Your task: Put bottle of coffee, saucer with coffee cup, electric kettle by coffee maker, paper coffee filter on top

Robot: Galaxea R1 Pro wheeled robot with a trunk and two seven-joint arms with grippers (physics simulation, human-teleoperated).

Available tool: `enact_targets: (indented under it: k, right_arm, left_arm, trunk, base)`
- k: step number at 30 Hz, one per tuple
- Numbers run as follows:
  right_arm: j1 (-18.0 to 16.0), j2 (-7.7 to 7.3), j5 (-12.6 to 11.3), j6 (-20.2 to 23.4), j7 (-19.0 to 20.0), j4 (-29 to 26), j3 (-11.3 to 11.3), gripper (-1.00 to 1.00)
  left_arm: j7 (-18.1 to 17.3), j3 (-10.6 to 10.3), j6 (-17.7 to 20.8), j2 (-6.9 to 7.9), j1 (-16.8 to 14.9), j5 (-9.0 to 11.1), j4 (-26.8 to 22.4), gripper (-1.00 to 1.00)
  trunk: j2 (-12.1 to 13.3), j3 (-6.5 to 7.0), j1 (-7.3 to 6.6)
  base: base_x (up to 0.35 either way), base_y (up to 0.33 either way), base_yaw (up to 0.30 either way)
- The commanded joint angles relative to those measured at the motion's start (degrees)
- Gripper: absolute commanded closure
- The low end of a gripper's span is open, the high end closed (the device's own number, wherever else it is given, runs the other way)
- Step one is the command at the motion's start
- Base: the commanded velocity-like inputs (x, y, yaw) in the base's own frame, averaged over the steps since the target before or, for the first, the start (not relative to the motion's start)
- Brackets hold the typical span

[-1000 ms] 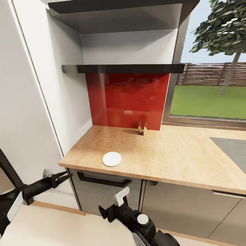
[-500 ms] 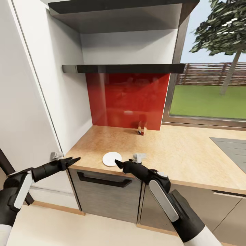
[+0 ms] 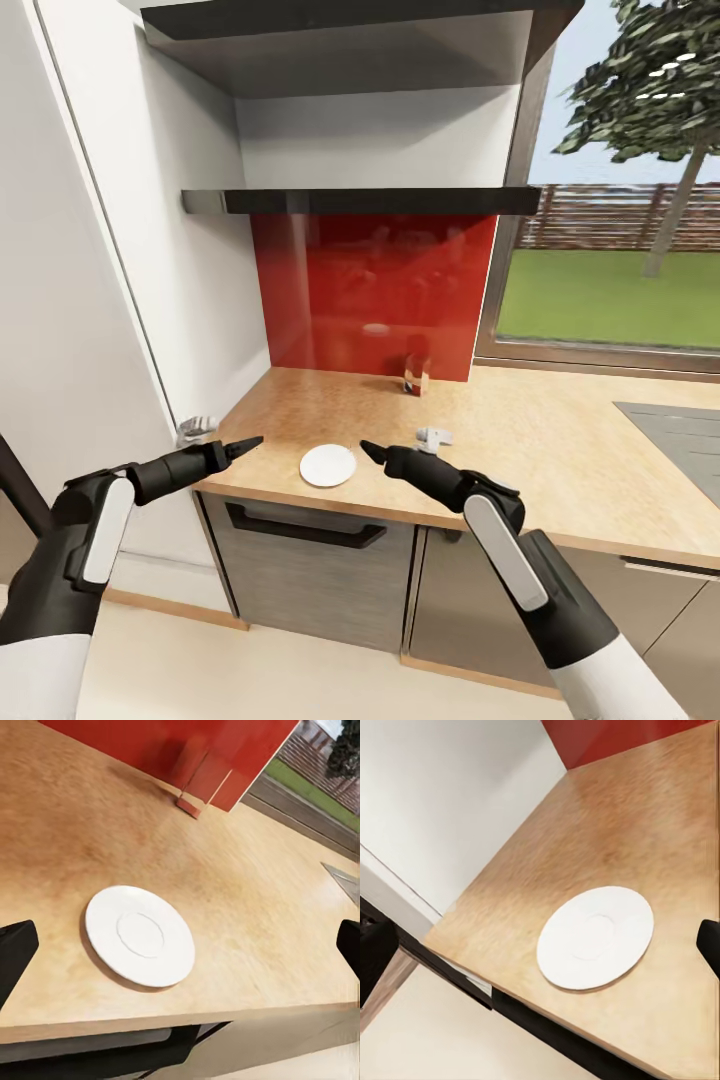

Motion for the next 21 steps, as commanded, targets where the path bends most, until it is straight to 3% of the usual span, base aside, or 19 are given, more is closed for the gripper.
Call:
enact_targets:
  k: [1, 14, 15, 16, 20, 21]
  right_arm:
    - [-0.1, -0.1, -0.3, 0.2, -0.2, 0.0, 0.0, -1.0]
    - [0.4, -0.72, -0.1, 0.2, -0.4, 3.2, 0.1, -1.0]
    - [0.4, -0.74, -0.1, 0.2, -0.4, 3.9, 0.0, -1.0]
    - [0.5, -0.75, -0.1, 0.3, -0.4, 5.0, 0.0, -1.0]
    - [0.5, -0.76, -0.1, 0.3, -0.5, 5.3, 0.0, -1.0]
    - [0.6, -0.76, -0.2, 0.3, -0.5, 5.5, 0.0, -1.0]
  left_arm:
    - [-0.2, 0.1, 0.4, -0.11, -0.2, 0.0, 0.0, -1.0]
    - [0.0, 0.3, 0.7, -0.83, -0.8, -0.1, 0.3, -1.0]
    - [0.0, 0.3, 0.7, -1.27, -0.9, -0.2, 0.4, -1.0]
    - [0.6, 0.1, 0.7, -2.87, -0.9, -0.3, 0.6, -1.0]
    - [2.6, 0.0, 0.7, -4.37, -0.9, -0.4, 0.7, -1.0]
    - [3.7, 0.0, 0.8, -5.37, -0.9, -0.3, 0.6, -1.0]
  trunk:
    - [-0.1, -0.07, 0.01]
    - [-0.1, -0.07, 0.01]
    - [-0.1, -0.07, 0.01]
    - [-0.1, -0.07, 0.01]
    - [-0.1, -0.07, 0.01]
    - [-0.1, -0.07, 0.01]
  base:
    - [0.0, 0.0, 0.0]
    - [0.048, 0.0, 0.0]
    - [0.269, 0.0, 0.0]
    - [0.295, 0.0, 0.0]
    - [0.23, 0.0, 0.0]
    - [0.066, 0.0, 0.0]
